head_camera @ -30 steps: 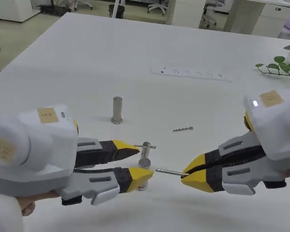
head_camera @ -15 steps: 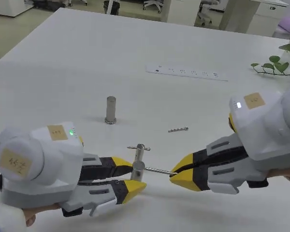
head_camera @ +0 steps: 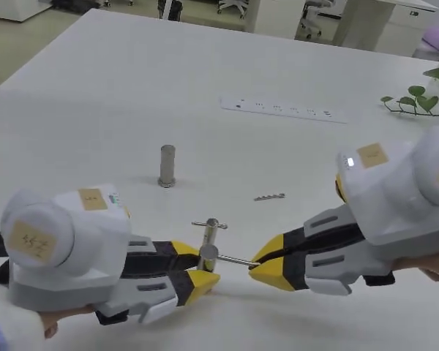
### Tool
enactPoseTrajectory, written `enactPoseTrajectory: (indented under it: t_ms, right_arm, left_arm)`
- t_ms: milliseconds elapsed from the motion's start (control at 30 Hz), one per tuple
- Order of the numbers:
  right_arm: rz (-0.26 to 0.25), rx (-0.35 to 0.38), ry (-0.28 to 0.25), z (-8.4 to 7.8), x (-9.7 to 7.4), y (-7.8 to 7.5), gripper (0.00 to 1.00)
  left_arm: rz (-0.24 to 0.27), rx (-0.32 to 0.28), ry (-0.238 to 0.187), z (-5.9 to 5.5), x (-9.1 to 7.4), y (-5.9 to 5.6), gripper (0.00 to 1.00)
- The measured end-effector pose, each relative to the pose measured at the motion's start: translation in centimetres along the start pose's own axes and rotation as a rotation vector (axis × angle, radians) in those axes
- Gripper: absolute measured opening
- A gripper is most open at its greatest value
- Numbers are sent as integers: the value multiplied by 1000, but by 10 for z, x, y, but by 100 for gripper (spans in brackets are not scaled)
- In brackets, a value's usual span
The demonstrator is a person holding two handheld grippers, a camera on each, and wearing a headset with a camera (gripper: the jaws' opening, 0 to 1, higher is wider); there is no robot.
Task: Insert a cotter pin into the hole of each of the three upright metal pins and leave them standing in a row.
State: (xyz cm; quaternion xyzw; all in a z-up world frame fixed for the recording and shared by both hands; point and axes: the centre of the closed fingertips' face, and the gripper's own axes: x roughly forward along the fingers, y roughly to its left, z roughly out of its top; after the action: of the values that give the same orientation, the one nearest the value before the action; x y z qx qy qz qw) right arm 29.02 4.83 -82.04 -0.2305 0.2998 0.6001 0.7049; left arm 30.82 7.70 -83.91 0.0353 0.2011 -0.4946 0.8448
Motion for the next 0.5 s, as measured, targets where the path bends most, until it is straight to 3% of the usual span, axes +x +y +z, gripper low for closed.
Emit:
enactPoseTrajectory:
  t_ms: [233,300,500]
  right_arm:
    - [-1,-4,0,1,8,0,4]
    - [-2,-7,-3,3,10,-1,4]
    - [2,-16,-6,8,14,0,4]
  left_arm:
    - [5,-6,-9,0,0,0,12]
    - [6,-39,-16,0,0,1,12]
    - [4,-60,-28,0,1,-1,13]
